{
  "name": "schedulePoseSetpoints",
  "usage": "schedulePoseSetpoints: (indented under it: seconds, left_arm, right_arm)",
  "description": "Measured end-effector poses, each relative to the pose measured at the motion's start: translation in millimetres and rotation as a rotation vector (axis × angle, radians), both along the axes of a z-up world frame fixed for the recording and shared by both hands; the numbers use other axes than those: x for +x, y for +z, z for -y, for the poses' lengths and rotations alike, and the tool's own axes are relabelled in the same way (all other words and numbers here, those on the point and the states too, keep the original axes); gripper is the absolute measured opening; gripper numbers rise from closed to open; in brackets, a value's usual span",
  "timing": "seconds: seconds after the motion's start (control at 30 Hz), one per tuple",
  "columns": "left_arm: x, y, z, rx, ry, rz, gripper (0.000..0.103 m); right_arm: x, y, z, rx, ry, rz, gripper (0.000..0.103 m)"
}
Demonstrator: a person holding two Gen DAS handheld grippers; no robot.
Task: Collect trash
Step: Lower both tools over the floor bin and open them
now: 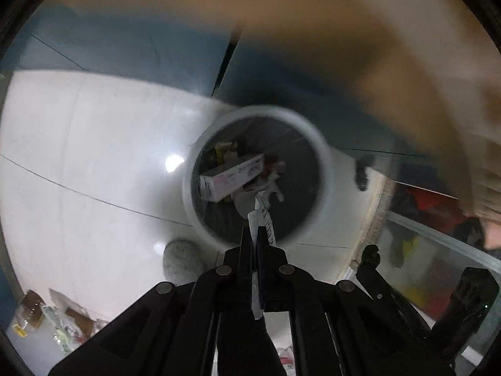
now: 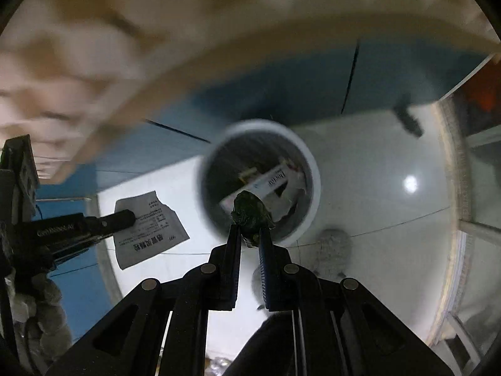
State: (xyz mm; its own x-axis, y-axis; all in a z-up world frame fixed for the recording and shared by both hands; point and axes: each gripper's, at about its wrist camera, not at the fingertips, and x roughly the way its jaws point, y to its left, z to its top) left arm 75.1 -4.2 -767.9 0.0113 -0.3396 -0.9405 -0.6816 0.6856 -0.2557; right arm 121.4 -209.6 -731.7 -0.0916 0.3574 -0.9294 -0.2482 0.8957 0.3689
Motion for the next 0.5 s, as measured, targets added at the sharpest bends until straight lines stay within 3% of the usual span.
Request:
schedulePoseSetpoints:
  seconds: [0.1,0.2,0.37,0.5]
  left_arm:
    - [4.7,-46.2,9.5,0.0,-0.062,-0.006,0.0]
    - [9.4,-73.9,16.9,0.007,-0.111,-0.005,0.0]
    - [11.3,-91.5,18.1,0.022,-0.137,0.003,0.001]
    - [11.6,-93.1,19.5,0.037,-0.163,-0.003,0.007]
  right_arm:
    - [2.9,-68.8,-3.1,-0.009,0.005,-0.02,0.012]
    - [4.5,-113.1,-7.4,-0.02,0.007,-0.037,0.012]
    - [-3.9,-151.5,-13.7,-0.025,0.039,-0.043,0.012]
    - [-7.3,-157.5,-22.1,-0.03,0.057,-0.033,0.012]
